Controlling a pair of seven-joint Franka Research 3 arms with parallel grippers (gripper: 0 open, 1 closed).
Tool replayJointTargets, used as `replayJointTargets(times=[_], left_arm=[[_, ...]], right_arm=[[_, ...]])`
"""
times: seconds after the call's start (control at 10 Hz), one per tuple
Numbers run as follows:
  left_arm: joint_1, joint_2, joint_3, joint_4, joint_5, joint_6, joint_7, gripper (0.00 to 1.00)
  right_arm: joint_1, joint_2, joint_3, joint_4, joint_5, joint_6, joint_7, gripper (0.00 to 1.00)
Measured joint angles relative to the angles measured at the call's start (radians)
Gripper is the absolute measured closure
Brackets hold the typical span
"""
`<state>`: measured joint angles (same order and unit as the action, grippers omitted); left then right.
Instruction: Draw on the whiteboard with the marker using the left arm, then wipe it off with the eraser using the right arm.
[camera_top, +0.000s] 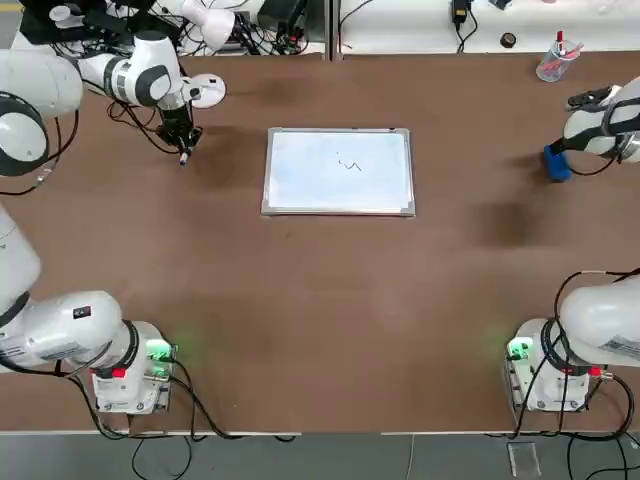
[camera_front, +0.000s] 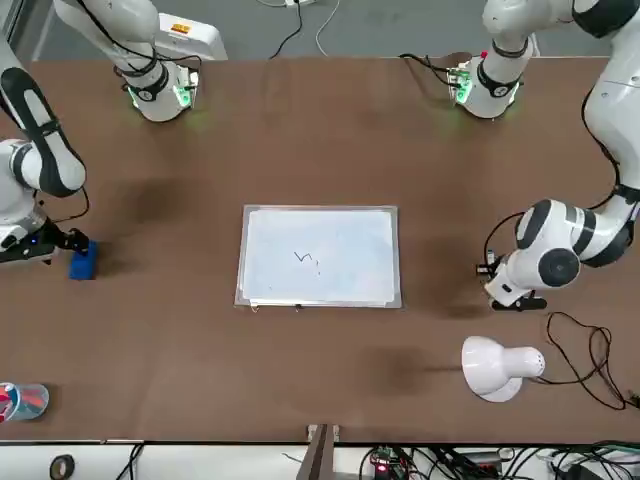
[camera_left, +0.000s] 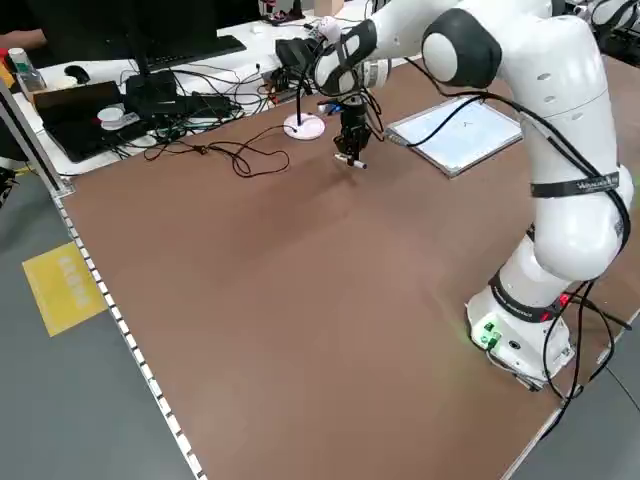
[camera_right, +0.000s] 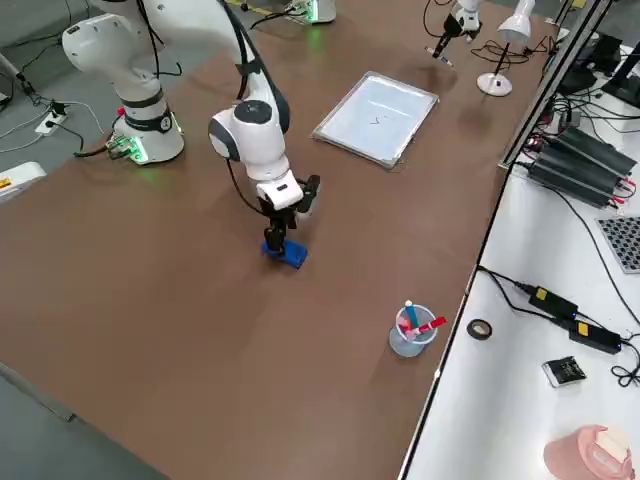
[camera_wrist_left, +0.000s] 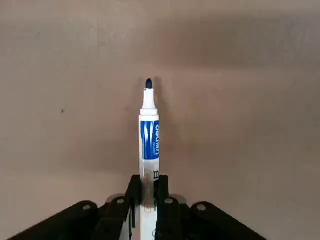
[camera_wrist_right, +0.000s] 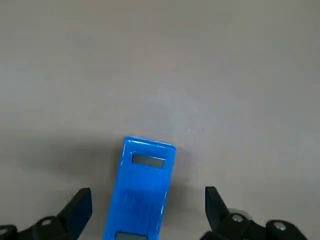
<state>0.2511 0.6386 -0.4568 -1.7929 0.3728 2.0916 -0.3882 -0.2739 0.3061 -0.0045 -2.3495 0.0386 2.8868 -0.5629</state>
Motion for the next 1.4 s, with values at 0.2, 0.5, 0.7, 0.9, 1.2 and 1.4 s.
replayJointTargets(times=[0.2,0.5,0.7,0.9,1.2,1.4], left_arm=[[0.001,-0.033,0.001,-0.055,0.034,0.052,0.0,0.83],[0.021,-0.055,0.003,-0.133,0.055,0.152,0.0,0.83],[0.033,-0.057,0.003,-0.171,0.058,0.211,0.003,0.83],[0.037,-0.057,0.003,-0.187,0.058,0.237,0.004,0.81],[0.036,-0.057,0.001,-0.188,0.058,0.241,0.007,0.6],[0.036,-0.057,0.001,-0.188,0.058,0.243,0.008,0.38]], right_arm=[[0.0,0.018,0.0,-0.008,0.0,0.038,0.0,0.0],[-0.001,0.04,0.0,-0.019,0.0,0.084,0.0,0.0],[-0.001,0.048,0.0,-0.02,0.0,0.089,0.0,0.0],[-0.002,0.05,0.0,-0.021,0.0,0.098,0.0,0.0],[-0.003,0.065,0.0,-0.024,0.0,0.126,0.0,0.0],[-0.003,0.08,0.0,-0.025,0.0,0.146,0.0,0.0]])
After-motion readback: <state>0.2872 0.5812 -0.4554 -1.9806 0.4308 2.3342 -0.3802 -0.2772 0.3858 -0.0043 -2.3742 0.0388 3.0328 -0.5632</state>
